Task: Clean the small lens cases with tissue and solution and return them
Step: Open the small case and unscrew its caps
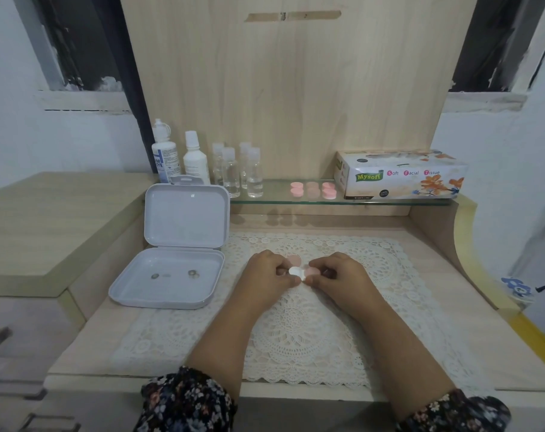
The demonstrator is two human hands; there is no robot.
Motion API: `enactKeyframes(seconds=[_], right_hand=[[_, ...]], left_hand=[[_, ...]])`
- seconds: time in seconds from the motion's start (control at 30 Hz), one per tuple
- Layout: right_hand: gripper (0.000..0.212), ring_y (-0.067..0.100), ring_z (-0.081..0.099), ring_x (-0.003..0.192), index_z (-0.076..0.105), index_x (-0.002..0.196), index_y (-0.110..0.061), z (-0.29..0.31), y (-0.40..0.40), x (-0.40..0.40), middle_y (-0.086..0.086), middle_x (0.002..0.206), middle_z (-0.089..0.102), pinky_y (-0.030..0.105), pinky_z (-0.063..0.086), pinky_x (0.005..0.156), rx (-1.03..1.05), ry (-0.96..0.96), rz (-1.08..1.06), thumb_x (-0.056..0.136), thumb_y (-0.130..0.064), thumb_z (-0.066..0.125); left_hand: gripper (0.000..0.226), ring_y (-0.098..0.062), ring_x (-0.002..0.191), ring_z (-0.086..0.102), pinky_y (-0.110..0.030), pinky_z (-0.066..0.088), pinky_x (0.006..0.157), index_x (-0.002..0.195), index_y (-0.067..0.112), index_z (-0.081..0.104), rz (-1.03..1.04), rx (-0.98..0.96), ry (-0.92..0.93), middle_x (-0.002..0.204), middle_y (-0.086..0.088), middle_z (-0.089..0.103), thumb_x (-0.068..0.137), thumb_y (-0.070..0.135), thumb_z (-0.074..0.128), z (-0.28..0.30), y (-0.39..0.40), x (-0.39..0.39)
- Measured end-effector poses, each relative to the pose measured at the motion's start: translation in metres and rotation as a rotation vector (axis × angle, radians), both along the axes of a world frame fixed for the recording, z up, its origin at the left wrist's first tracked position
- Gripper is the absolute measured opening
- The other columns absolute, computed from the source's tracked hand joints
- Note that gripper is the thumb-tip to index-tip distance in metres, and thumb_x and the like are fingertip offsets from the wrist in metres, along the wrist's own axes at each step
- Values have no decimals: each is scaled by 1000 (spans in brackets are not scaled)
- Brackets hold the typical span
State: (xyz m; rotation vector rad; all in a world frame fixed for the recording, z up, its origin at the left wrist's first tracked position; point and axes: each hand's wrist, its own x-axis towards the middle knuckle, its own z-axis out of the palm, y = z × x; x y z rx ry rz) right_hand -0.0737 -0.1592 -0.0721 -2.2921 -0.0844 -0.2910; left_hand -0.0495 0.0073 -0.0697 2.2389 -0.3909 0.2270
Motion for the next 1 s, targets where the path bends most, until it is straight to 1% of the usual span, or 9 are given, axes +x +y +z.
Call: enactKeyframes(seconds=[0.1,0.23,0.5,0.6,0.7,0.8,0.9,0.93,1.0], right_hand=[[41,2,51,87,66,107,-20,-1,0,0,-6,100,54,12,38,70,14,-3,-27,73,-35,82],[32,11,54,90,68,95,-16,-3,0,4,-4,95,56,18,41,73,-50,-6,-59,73,-35,82],[24,3,45,82,69,104,-15,-2,-2,8,-10,90,51,10,30,68,-101,-11,32,84,-28,73],[23,5,49,89,69,108,-18,-2,-3,7,-10,97,56,11,33,73,-87,13,74,87,-26,70],[20,9,53,103,71,110,-23,-4,-5,4,-12,105,59,20,40,87,-52,21,95,90,-24,66],[37,12,51,111,63,122,-21,-5,-3,2,-11,110,54,27,41,95,-67,-4,60,86,-28,70],[64,10,49,99,49,122,-25,0,0,-1,-10,102,51,29,42,86,-23,-9,-61,70,-42,82],[67,9,49,97,46,120,-27,1,0,-1,-13,97,53,30,40,87,-45,-16,-77,67,-45,83],[69,7,50,103,42,124,-29,-1,0,-1,-19,94,56,31,31,94,-108,-26,-54,69,-46,81]], left_hand=[[15,-14,84,54,-23,43,74,88,12,71,9,17,-15,88,2,57,76,20,76,-1,-2,1],[17,-15,88,53,-27,44,79,89,10,70,1,18,-13,90,1,57,77,22,75,-3,-1,2],[17,-15,88,51,-27,41,80,89,9,70,-30,-8,-9,85,2,56,77,20,76,-5,-1,1],[17,-15,90,51,-26,40,80,91,9,71,-28,7,-15,88,0,57,78,19,74,-6,-1,2],[15,-14,90,51,-25,40,80,90,11,71,-23,12,-19,89,1,58,78,20,74,-7,-1,3],[16,-15,89,51,-29,43,81,89,11,71,-22,-2,-17,87,2,57,77,20,75,-6,-1,3],[18,-15,89,51,-30,44,81,89,9,71,-23,-1,-25,87,2,56,76,21,76,-5,-1,2],[17,-15,89,51,-30,43,80,88,9,70,-21,0,-28,86,3,56,76,21,76,-5,-1,2],[16,-13,88,50,-26,41,77,87,10,70,-18,2,-35,85,5,55,77,21,75,-5,-1,1]])
